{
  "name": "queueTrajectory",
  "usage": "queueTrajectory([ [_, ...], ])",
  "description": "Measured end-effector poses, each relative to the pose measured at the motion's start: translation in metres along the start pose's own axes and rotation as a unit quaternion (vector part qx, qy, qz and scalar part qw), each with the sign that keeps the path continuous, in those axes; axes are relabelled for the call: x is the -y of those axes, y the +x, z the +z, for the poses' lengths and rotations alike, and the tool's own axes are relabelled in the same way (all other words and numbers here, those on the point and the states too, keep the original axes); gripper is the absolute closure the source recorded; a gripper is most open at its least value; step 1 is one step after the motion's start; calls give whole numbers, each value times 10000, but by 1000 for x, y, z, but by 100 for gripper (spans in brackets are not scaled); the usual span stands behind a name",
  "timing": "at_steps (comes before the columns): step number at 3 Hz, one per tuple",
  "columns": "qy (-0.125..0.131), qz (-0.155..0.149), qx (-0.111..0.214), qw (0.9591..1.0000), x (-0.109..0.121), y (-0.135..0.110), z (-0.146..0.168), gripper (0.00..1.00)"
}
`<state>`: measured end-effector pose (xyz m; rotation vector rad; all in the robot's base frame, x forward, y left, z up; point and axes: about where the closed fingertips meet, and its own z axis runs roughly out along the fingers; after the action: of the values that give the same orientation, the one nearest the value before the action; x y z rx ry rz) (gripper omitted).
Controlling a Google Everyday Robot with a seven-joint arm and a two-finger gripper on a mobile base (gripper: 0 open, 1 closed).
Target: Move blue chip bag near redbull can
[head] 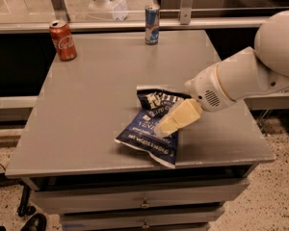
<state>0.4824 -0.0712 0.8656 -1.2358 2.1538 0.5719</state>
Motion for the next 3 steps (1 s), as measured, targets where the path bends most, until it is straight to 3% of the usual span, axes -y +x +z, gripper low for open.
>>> queueTrajectory([
  [1,-90,85,90,9999,-9,-3,12,16],
  [2,-129,184,115,9997,-13,0,17,39],
  [3,-125,252,96,9996,-16,3,17,71],
])
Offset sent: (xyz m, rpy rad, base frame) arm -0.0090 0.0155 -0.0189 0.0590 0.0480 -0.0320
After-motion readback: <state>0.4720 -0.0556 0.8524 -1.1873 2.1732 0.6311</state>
